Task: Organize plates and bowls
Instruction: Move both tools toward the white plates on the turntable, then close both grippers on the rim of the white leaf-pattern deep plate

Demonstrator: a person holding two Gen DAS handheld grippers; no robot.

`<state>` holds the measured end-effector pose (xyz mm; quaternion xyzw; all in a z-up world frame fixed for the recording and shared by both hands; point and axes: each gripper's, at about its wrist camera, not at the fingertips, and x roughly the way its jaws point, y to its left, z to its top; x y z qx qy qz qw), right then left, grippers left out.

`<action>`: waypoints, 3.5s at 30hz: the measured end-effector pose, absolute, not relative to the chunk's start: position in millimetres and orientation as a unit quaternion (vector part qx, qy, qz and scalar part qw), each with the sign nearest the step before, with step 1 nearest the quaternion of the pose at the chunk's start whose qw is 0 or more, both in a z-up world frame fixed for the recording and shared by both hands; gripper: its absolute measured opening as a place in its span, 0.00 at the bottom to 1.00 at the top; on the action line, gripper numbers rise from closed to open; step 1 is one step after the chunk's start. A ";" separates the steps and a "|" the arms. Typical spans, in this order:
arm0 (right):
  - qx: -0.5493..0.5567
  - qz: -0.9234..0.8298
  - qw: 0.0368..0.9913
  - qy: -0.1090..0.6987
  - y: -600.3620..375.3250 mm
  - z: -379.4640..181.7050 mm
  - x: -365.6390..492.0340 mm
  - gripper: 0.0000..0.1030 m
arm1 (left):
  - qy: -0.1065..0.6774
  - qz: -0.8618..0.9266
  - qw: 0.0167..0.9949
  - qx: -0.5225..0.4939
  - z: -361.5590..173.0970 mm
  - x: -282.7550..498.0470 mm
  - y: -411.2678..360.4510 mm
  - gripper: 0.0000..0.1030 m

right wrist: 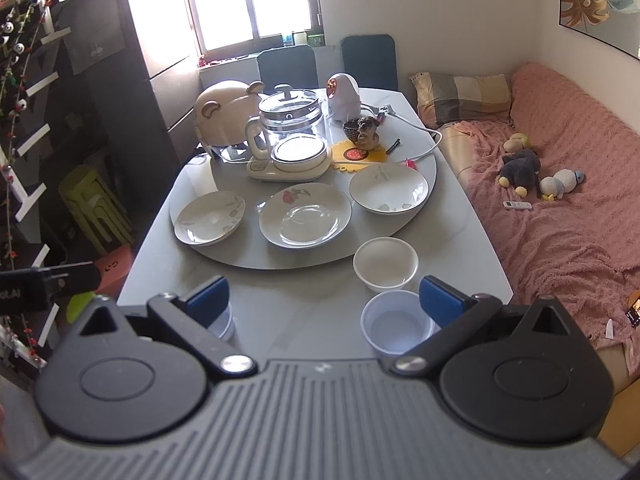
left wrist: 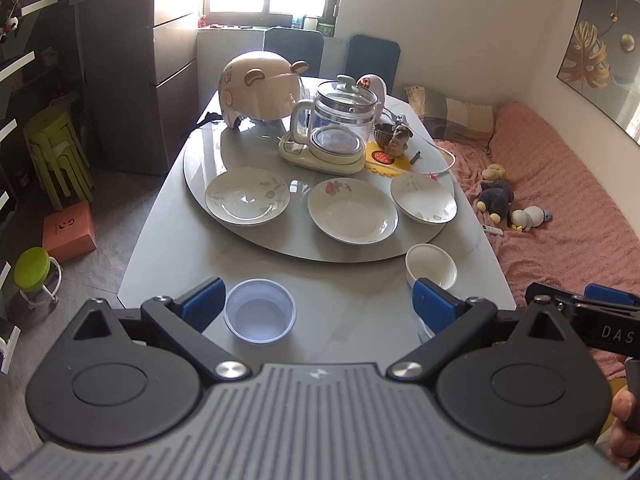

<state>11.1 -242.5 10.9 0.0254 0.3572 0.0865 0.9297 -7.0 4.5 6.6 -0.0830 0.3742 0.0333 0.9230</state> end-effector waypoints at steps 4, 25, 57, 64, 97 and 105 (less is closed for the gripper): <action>0.026 0.085 0.931 0.354 -242.0 11.5 11.1 1.00 | 0.371 0.030 0.925 -0.081 7.0 -5.5 3.5 0.98; 0.043 0.092 0.929 0.356 -243.7 14.4 8.7 1.00 | 0.379 0.028 0.920 -0.097 5.4 6.1 9.0 0.98; 0.045 0.104 0.926 0.359 -312.2 -4.0 44.0 1.00 | 0.401 0.065 0.911 -0.067 -17.4 64.6 -68.3 0.98; 0.032 0.124 0.925 0.358 -322.2 -8.5 55.0 1.00 | 0.397 0.074 0.913 -0.061 -21.1 76.7 -87.6 0.98; 0.089 0.016 0.934 0.346 -271.6 -7.6 128.6 1.00 | 0.398 -0.079 0.910 -0.088 -42.9 204.3 -22.3 0.98; 0.100 -0.018 0.927 0.360 -257.9 -16.8 141.1 0.98 | 0.413 -0.099 0.901 -0.093 -61.6 238.9 4.5 0.98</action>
